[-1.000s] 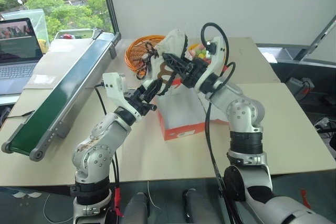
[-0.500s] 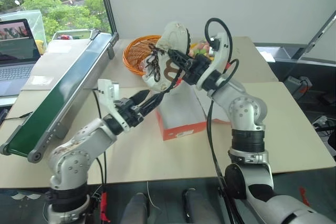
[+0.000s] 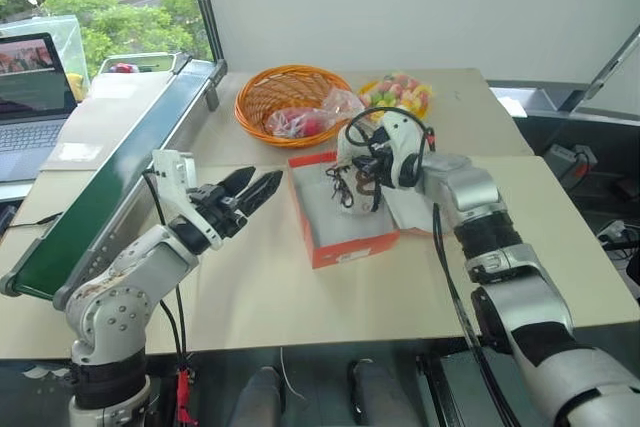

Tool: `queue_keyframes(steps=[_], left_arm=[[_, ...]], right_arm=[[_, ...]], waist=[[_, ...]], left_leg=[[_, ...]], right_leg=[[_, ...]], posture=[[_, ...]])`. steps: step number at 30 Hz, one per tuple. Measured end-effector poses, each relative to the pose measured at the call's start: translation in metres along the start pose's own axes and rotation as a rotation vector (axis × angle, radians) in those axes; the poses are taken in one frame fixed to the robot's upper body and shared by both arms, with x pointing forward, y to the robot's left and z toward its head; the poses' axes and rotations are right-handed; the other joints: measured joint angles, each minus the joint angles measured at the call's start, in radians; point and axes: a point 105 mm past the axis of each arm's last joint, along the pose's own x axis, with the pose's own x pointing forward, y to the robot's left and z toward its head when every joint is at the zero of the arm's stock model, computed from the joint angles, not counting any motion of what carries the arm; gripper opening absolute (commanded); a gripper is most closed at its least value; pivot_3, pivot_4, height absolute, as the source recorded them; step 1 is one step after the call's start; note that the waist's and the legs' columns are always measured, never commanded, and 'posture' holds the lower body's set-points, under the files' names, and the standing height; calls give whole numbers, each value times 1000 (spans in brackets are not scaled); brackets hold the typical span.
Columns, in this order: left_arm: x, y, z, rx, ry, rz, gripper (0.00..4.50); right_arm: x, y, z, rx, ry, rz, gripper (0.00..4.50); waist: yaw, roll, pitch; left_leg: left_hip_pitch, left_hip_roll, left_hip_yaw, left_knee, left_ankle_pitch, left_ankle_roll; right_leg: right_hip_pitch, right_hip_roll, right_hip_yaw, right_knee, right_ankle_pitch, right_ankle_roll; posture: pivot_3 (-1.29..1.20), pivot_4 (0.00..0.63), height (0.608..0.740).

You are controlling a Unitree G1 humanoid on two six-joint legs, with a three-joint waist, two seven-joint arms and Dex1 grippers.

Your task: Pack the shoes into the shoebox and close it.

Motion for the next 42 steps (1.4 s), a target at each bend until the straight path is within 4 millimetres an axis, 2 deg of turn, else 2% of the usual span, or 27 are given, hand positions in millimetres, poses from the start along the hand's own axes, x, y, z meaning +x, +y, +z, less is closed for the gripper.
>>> queue_keyframes(steps=[7,19,21,23,24,30,34,39,42], left_arm=[[1,-7,-2,-11,-25,4,3574],[6,-15,-17,-64,-64,26,3574],[6,-15,-17,-67,-67,30,3574],[6,-14,-17,-68,-68,34,3574],[6,-14,-17,-69,-69,35,3574],[6,-17,-15,-61,-79,32,3574],[6,-17,-15,-61,-79,35,3574],[8,-18,-11,-53,-86,23,3574],[8,-18,-9,-37,-84,19,3574]], right_arm=[[6,7,-30,-57,150,58,440],[-5,-2,-47,-120,277,63,440],[-7,-4,-48,-134,289,58,1460],[-7,-4,-48,-139,292,58,2009],[-8,-4,-48,-142,291,58,2455],[-8,0,-37,-200,261,49,4449],[-10,4,-27,-265,237,41,4449],[-18,22,12,-378,133,52,4449],[-24,35,26,-384,92,95,4449]], waist=[[4,0,0],[7,0,0],[8,0,0],[8,0,0],[8,0,0],[7,0,0],[5,0,0],[4,0,0],[6,0,0]], left_leg=[[0,0,0,0,0,0],[2,-1,0,1,0,0],[2,-1,0,1,0,0],[2,-1,0,2,0,0],[2,-1,0,2,0,0],[1,-1,0,2,0,0],[1,-1,0,2,0,0],[1,0,0,2,0,0],[1,0,0,2,0,0]], right_leg=[[0,0,0,0,0,0],[3,0,0,0,0,0],[3,0,0,0,0,0],[3,0,0,0,0,0],[3,0,0,0,0,0],[2,0,0,0,0,0],[2,0,0,1,0,0],[2,0,0,1,0,0],[2,0,0,1,0,0]], posture=[[0,150,740],[0,150,740],[0,150,740],[0,150,740],[0,150,740],[0,150,740],[0,150,740],[0,150,740],[0,150,740]])
